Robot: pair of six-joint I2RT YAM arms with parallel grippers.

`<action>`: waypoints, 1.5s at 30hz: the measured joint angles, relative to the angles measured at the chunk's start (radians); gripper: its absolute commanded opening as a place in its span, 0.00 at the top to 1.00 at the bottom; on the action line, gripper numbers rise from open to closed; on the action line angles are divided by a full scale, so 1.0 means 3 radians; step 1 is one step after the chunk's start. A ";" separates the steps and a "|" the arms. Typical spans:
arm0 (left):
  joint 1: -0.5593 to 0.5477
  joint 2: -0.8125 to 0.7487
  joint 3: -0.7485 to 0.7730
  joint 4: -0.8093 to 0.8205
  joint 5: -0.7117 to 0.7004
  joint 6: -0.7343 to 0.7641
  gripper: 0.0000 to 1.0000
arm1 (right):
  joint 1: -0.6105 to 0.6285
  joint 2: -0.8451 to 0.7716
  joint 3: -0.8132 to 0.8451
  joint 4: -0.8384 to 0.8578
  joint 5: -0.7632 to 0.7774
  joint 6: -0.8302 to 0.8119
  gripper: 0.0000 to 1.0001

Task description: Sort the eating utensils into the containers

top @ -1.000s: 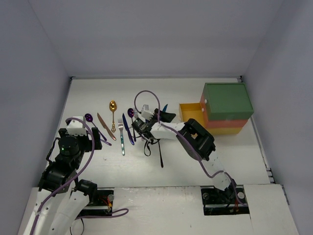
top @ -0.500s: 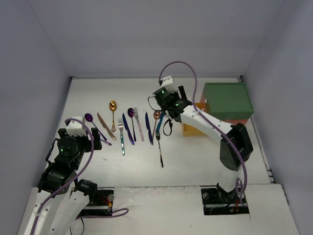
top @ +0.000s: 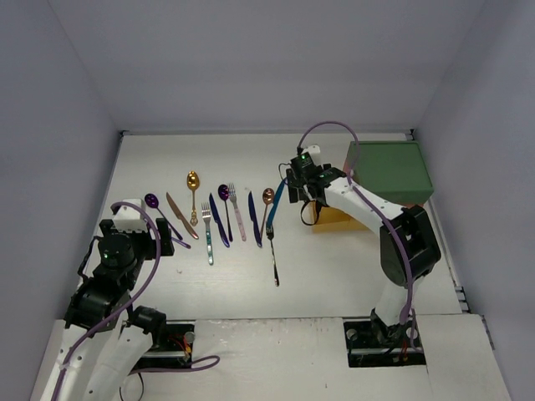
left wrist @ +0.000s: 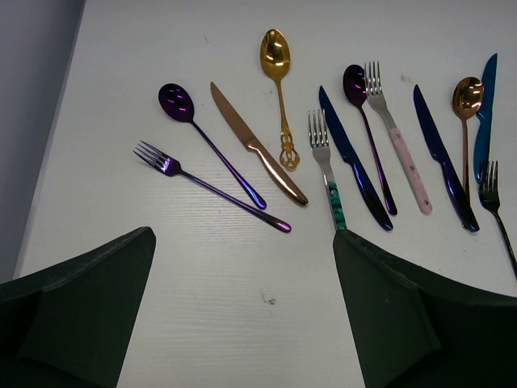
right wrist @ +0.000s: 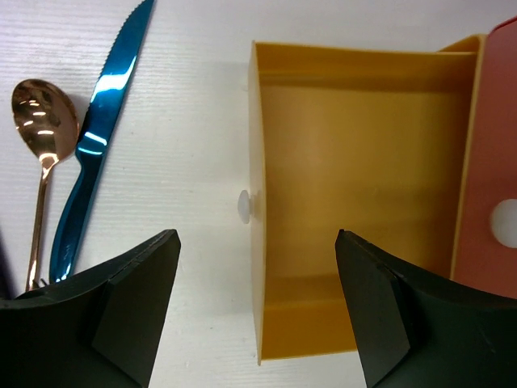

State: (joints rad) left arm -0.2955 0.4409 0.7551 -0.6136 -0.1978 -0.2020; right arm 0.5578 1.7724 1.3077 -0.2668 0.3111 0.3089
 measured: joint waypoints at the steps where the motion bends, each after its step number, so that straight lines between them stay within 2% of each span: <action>1: 0.0000 0.0002 0.0000 0.0000 0.0000 0.0000 0.10 | -0.0003 0.0013 -0.0009 0.0009 -0.0047 0.0016 0.25; 13: 0.0000 0.0015 0.0000 0.0000 0.0014 0.0000 0.10 | -0.0047 0.0336 -0.0090 0.0134 -0.0543 0.0169 0.28; 31: 0.0000 0.0026 0.0000 0.0001 0.0036 0.0000 0.09 | 0.0232 0.0337 -0.0023 0.0207 -0.0627 0.0248 0.29; 41: 0.0000 0.0030 0.0000 0.0001 0.0036 0.0000 0.09 | 0.0393 0.0100 -0.0013 0.0203 0.0038 0.0432 0.27; 45: 0.0000 0.0044 0.0000 0.0001 0.0036 0.0000 0.10 | 0.0482 -0.0058 0.0088 0.0214 0.0270 0.0553 0.34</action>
State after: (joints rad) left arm -0.2955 0.4541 0.7551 -0.6134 -0.1871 -0.2020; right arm 0.7023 1.7551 1.3341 -0.2027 0.3922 0.4748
